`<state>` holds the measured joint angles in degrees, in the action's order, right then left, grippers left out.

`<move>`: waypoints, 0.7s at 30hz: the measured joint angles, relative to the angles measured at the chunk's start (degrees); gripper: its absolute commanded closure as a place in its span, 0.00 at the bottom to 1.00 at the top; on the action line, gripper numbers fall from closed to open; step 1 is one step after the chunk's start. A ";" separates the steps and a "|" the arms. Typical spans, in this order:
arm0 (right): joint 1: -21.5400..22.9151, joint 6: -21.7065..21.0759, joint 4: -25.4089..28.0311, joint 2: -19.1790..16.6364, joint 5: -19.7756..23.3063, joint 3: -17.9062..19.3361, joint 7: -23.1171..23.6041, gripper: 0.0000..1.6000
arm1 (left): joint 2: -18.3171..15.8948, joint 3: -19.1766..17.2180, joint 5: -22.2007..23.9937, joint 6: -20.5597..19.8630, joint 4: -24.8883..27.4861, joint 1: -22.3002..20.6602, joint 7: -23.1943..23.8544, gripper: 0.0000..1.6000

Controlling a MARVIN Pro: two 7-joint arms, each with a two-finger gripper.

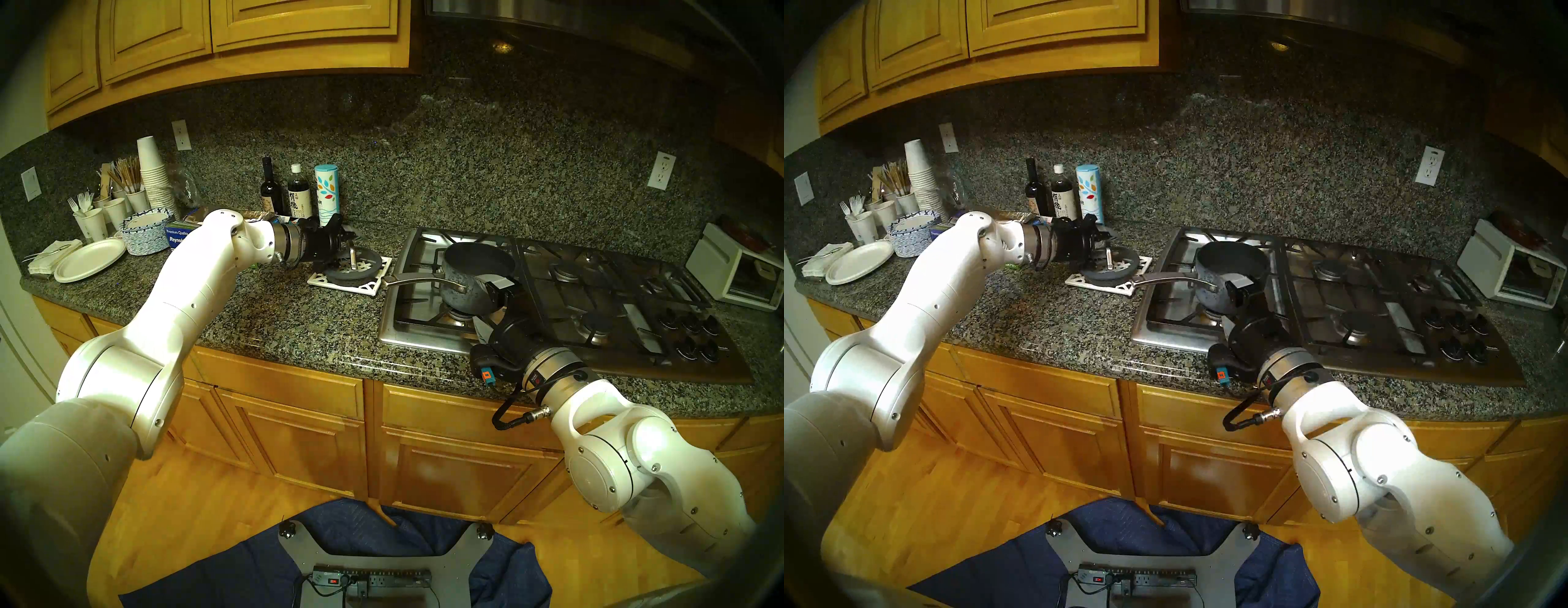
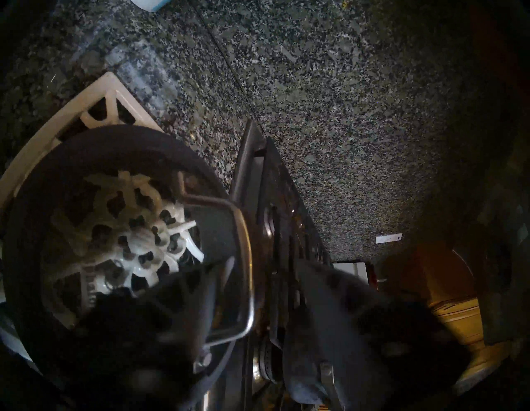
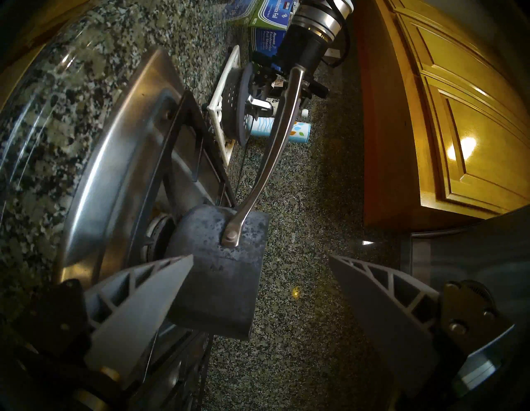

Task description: Pick up the pot, put it on the stove, take off the pot lid

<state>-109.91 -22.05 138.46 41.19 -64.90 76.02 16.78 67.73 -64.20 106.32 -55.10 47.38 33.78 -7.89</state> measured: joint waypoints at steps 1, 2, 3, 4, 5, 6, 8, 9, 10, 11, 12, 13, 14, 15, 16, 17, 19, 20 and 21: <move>0.00 0.00 0.00 0.00 0.00 0.00 0.00 0.00 | 0.00 0.00 -0.03 0.00 0.30 -0.01 0.09 0.00; 0.00 0.00 0.00 0.00 0.00 0.00 0.00 0.00 | -0.01 0.05 -0.11 -0.01 0.58 0.01 0.11 0.00; 0.00 0.00 0.00 0.00 0.00 0.01 -0.01 0.00 | -0.06 0.11 -0.18 -0.01 0.79 0.09 0.11 0.00; -0.01 0.00 0.00 0.00 0.00 0.01 -0.02 0.00 | -0.17 0.16 -0.24 -0.01 1.15 0.25 0.11 0.00; -0.01 0.00 0.00 0.00 0.00 0.01 -0.03 0.00 | -0.29 0.19 -0.29 -0.01 1.50 0.41 0.11 0.00; -0.01 0.00 0.00 0.00 0.00 0.01 -0.03 0.00 | -0.36 0.21 -0.31 -0.01 1.70 0.50 0.11 0.00; -0.01 0.00 0.00 0.00 0.00 0.02 -0.04 0.00 | -0.60 0.23 -0.37 -0.01 2.27 0.80 0.11 0.00; -0.01 0.00 0.00 0.00 0.00 0.02 -0.04 0.00 | -0.76 0.24 -0.40 -0.01 2.62 0.98 0.10 0.00; -0.01 0.00 0.00 0.00 0.00 0.02 -0.04 0.00 | -0.93 0.26 -0.43 -0.01 2.99 1.16 0.09 0.00; -0.01 0.01 0.00 0.00 0.00 0.02 -0.05 0.00 | -1.06 0.27 -0.44 -0.01 3.25 1.28 0.08 0.00; -0.01 0.01 -0.01 0.00 0.00 0.03 -0.05 0.00 | -1.39 0.34 -0.51 -0.01 3.83 1.52 0.01 0.00; -0.01 0.01 -0.01 0.00 0.00 0.03 -0.05 0.00 | -1.56 0.38 -0.56 -0.01 4.11 1.63 -0.02 0.00; -0.01 0.01 -0.01 0.00 0.00 0.03 -0.05 0.00 | -1.74 0.42 -0.60 -0.02 4.41 1.74 -0.04 0.00; -0.01 0.01 -0.01 0.00 0.00 0.03 -0.05 0.00 | -2.00 0.49 -0.67 -0.02 4.82 1.88 -0.07 0.00; -0.01 0.01 -0.01 0.00 0.00 0.03 -0.05 0.00 | -2.12 0.52 -0.72 -0.02 5.00 1.94 -0.08 0.00; -0.01 0.01 -0.01 0.00 0.00 0.03 -0.05 0.00 | -2.24 0.56 -0.77 -0.02 5.19 2.00 -0.09 0.00; -0.01 0.01 -0.01 0.00 0.00 0.03 -0.05 0.00 | -2.71 0.67 -0.94 -0.03 5.89 2.23 -0.15 0.00; -0.01 0.01 -0.01 0.00 0.00 0.03 -0.05 0.00 | -3.05 0.72 -1.03 -0.03 6.35 2.38 -0.23 0.00; -0.01 0.01 -0.01 0.00 0.00 0.03 -0.05 0.00 | -3.32 0.74 -1.07 -0.04 6.72 2.50 -0.32 0.00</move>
<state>-109.92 -22.04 138.46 41.18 -64.90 76.04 16.73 64.41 -63.46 105.25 -55.14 54.11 36.28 -8.21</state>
